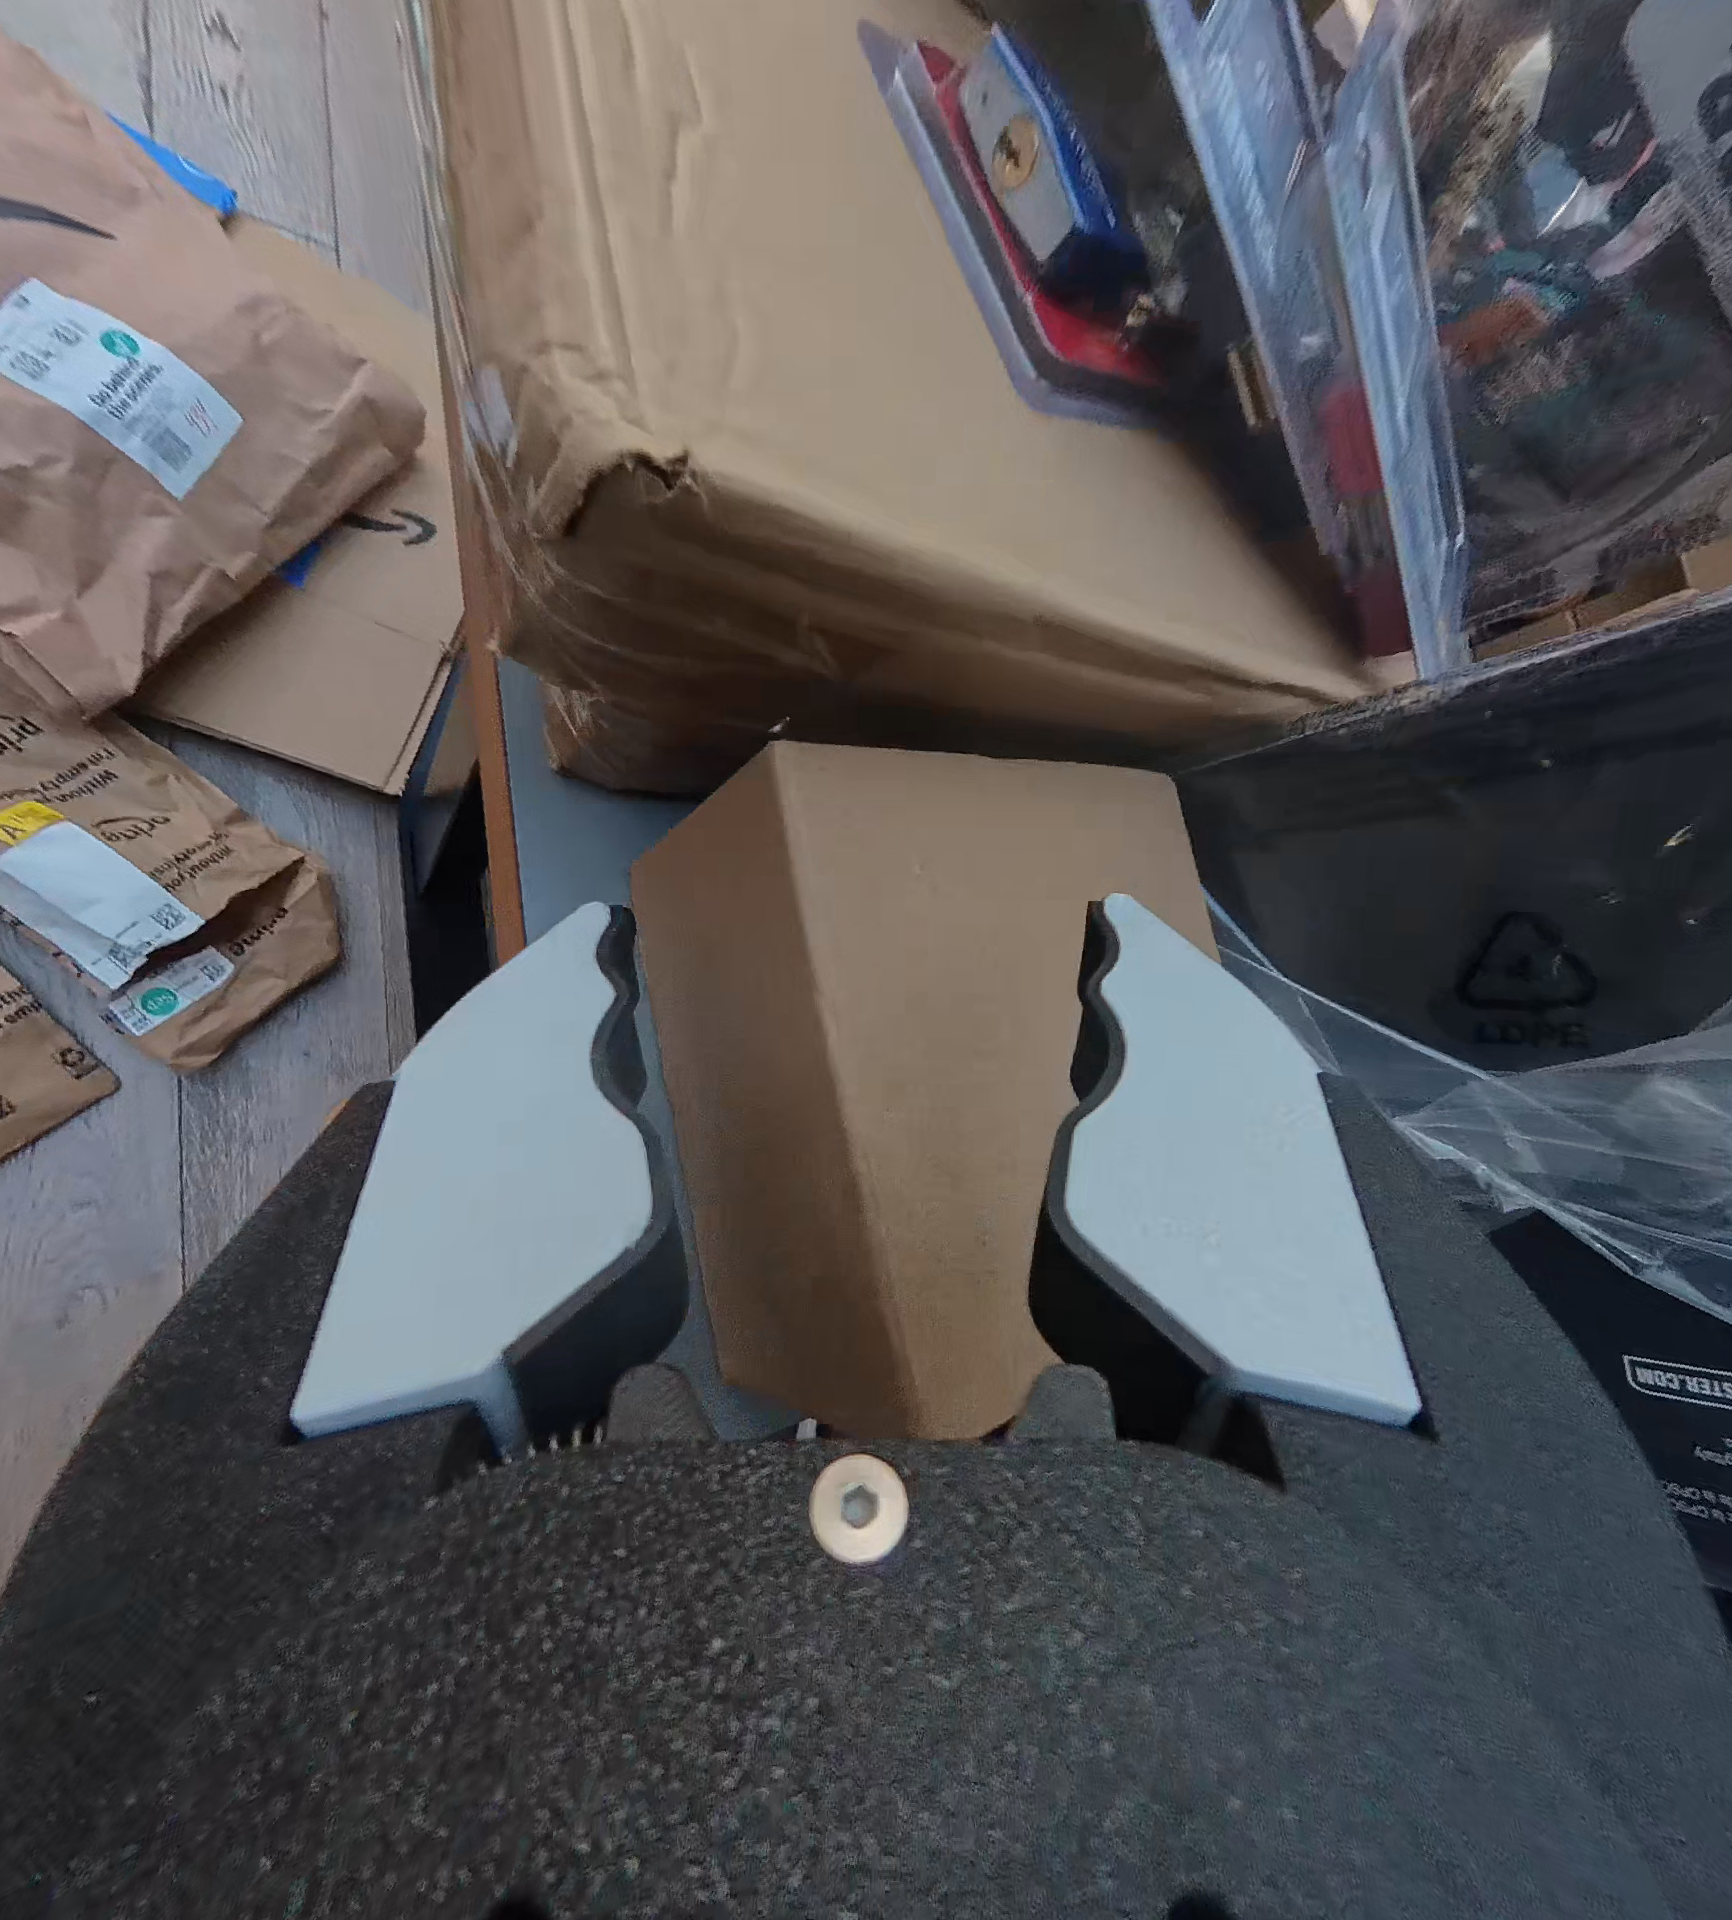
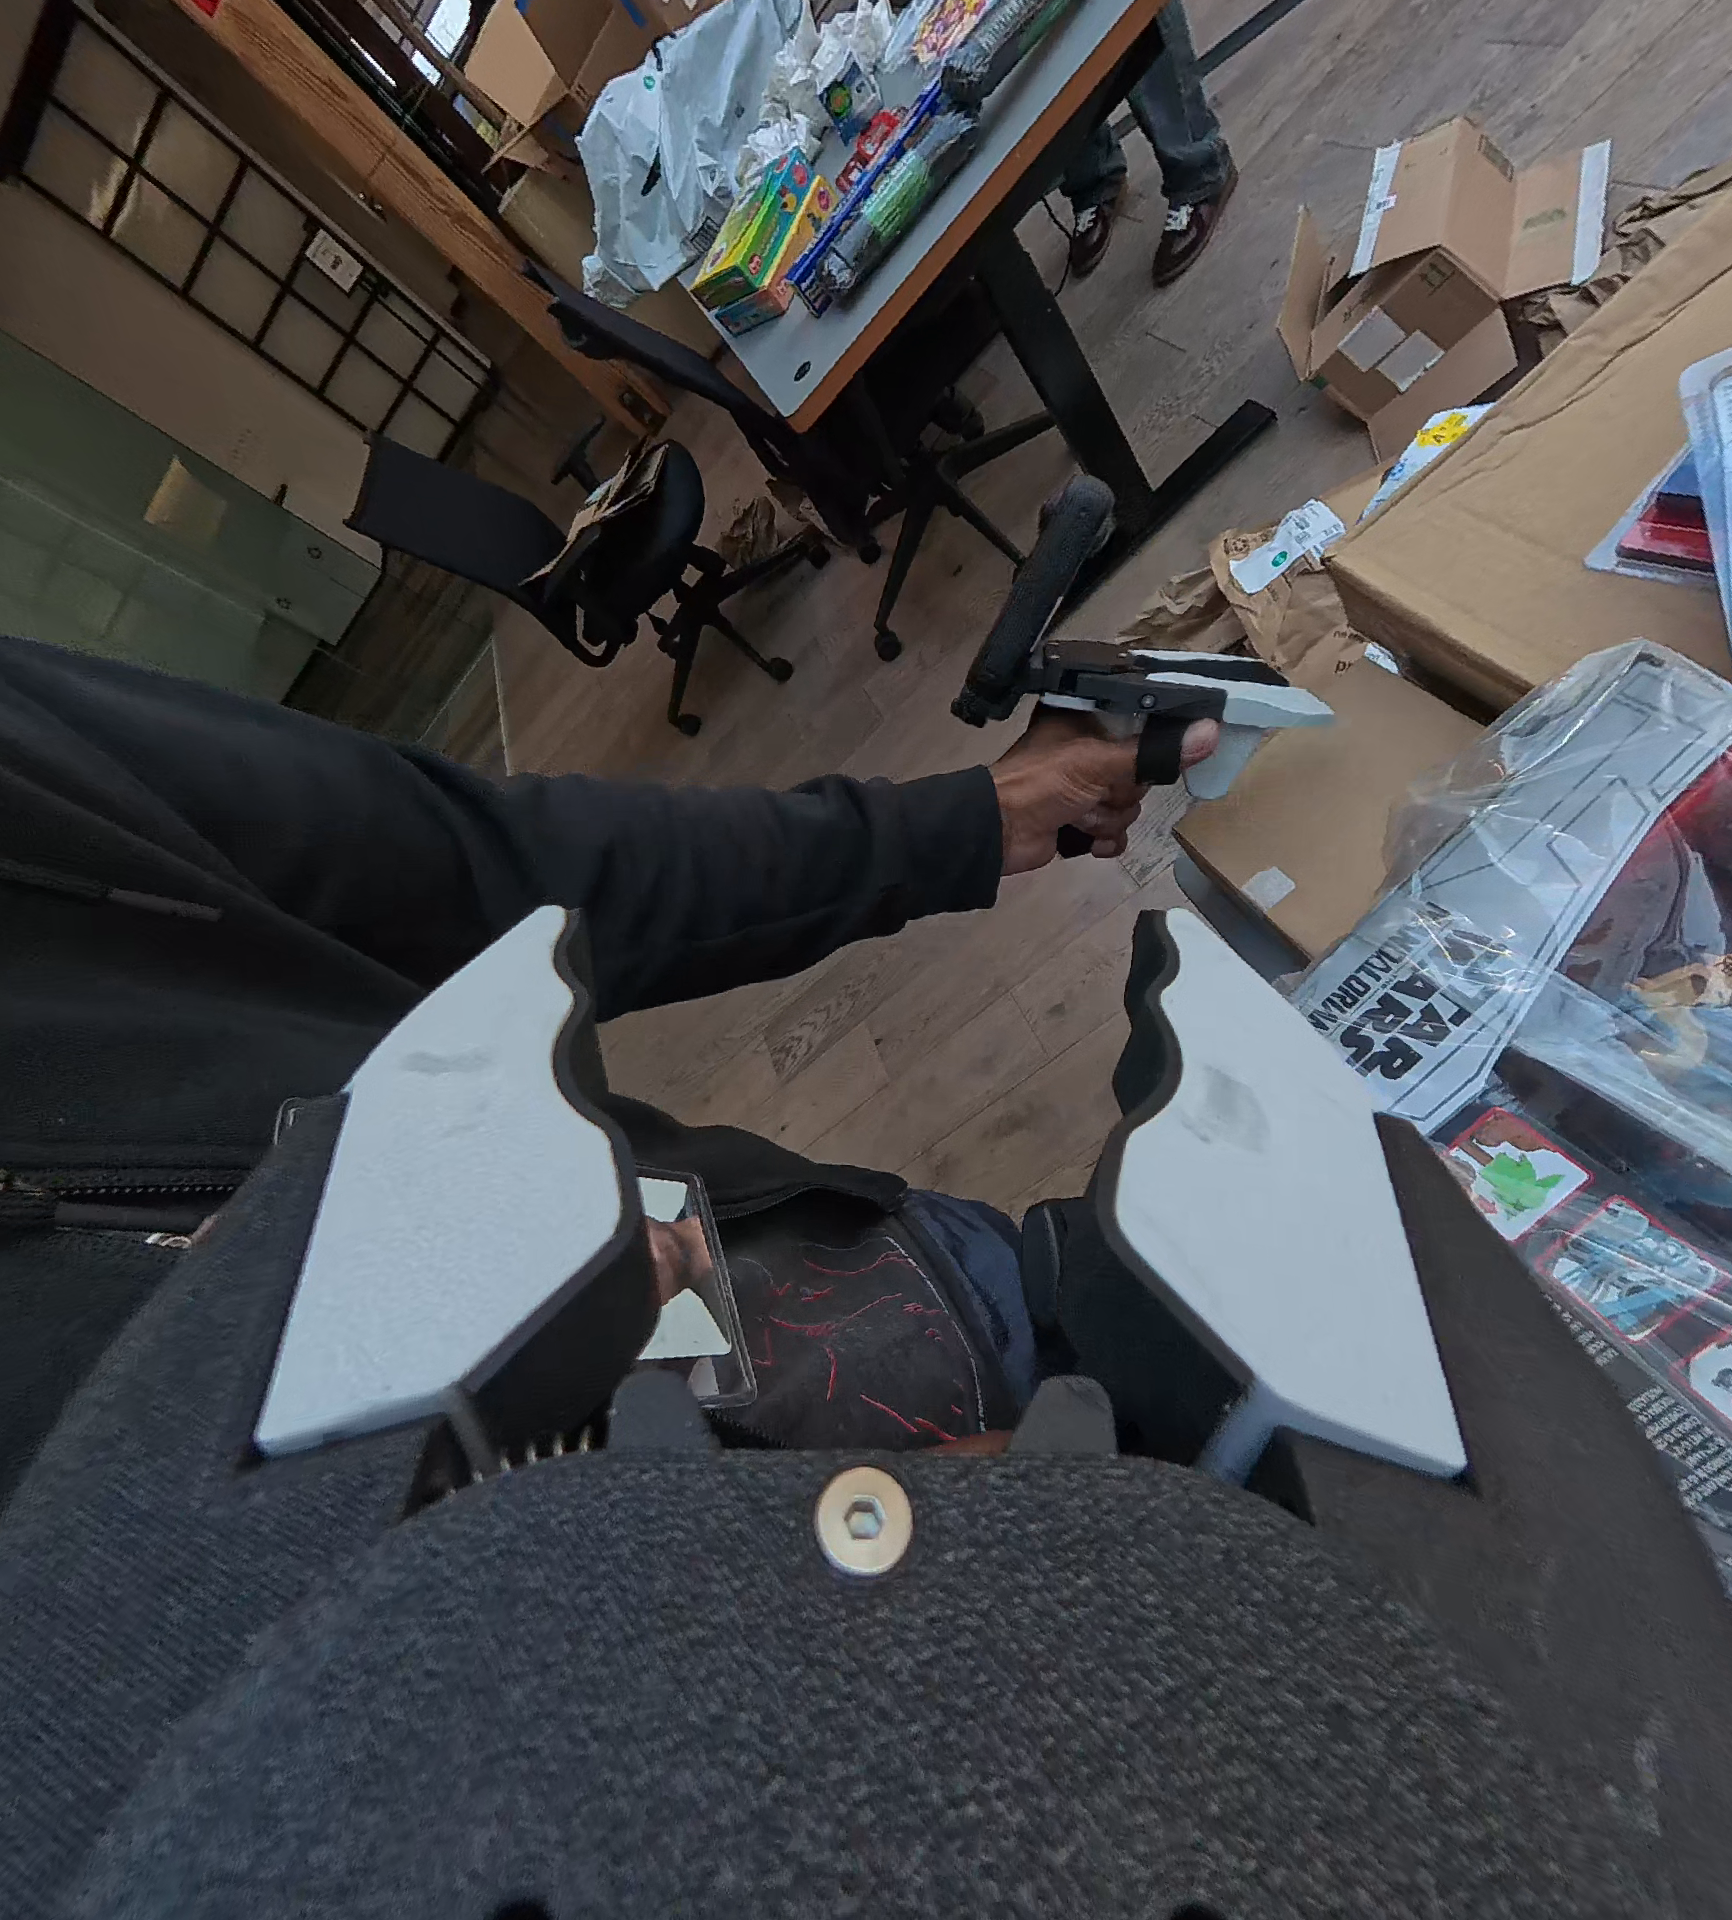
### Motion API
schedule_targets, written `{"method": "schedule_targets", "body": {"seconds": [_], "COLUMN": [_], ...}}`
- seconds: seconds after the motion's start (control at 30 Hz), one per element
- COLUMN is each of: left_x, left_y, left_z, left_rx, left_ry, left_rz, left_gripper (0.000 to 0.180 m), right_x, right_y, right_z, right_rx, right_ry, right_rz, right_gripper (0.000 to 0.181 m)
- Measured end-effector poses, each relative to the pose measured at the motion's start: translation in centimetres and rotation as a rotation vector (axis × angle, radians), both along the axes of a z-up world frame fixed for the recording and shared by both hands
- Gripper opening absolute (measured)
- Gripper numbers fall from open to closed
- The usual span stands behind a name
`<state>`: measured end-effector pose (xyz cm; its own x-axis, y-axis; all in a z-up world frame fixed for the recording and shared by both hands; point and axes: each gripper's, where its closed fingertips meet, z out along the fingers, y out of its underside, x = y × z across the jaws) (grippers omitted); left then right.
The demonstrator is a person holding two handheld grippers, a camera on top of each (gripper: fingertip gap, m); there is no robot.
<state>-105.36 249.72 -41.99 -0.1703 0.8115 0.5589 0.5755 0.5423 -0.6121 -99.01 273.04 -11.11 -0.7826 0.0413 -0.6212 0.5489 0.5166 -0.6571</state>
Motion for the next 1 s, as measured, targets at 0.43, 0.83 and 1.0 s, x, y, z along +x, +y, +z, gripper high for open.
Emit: {"method": "schedule_targets", "body": {"seconds": [0.43,0.83,1.0], "left_x": [18.0,34.5,45.3], "left_y": [3.3,2.7,-5.0], "left_z": [17.8,39.4,41.6], "left_rx": [-0.139,0.247,0.149], "left_ry": [0.480,1.288,1.384], "left_rz": [0.178,0.319,0.387], "left_gripper": [0.030,0.031,0.032], "right_x": [3.5,16.7,29.4], "right_y": [-4.2,-19.2,-29.5], "right_z": [6.7,15.0,16.4], "right_rx": [-0.678,-1.126,-1.140], "right_ry": [-0.070,-0.748,-0.822], "right_rz": [0.032,0.087,0.202], "right_gripper": [0.000,0.000,0.000]}}
